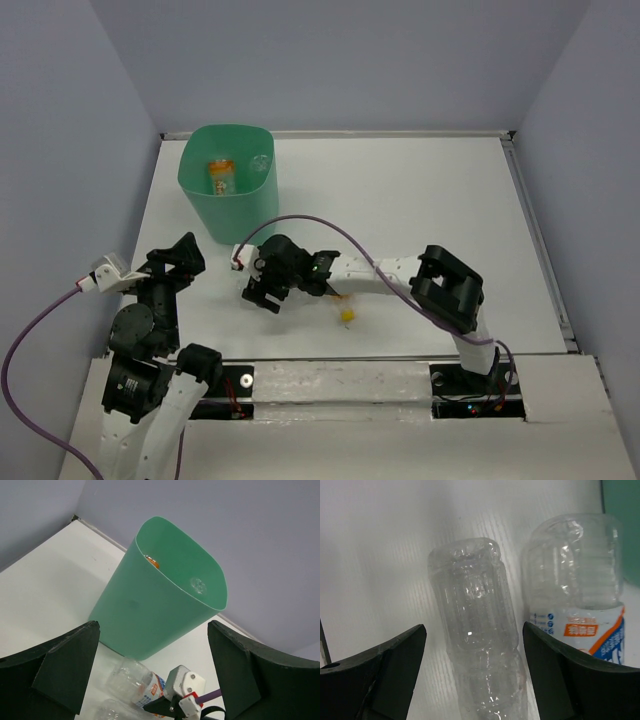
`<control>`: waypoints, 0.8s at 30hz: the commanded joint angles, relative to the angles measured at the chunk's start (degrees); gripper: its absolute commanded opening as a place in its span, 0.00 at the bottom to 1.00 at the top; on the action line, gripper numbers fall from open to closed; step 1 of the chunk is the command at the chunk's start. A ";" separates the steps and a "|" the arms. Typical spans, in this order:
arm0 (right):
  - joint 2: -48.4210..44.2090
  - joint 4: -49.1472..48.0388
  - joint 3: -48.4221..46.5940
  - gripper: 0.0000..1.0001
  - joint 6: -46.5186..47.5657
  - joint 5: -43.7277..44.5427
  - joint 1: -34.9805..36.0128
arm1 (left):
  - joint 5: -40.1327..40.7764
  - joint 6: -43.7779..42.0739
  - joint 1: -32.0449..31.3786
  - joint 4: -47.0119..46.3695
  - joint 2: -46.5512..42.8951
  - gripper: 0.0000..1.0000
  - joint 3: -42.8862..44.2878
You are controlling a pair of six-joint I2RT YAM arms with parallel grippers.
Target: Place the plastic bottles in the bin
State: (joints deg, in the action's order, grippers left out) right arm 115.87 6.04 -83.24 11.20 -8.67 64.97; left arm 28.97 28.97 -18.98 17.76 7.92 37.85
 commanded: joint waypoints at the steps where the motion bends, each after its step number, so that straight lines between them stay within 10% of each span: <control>1: 0.75 1.78 -2.01 0.83 0.84 0.93 2.18 | 0.65 -0.76 0.35 -2.91 -0.01 0.99 0.92; 17: 6.20 1.60 -4.74 0.90 -0.48 0.84 4.99 | 1.09 -0.76 0.44 -2.73 -1.07 0.99 1.00; 24: 4.19 -0.32 -3.25 0.65 -1.00 1.98 4.99 | 1.61 -0.67 0.35 -2.55 -1.51 0.99 1.18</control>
State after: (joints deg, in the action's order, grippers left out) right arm 122.19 7.64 -85.86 10.81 -7.66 69.47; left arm 29.08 28.97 -18.98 17.74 7.16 37.85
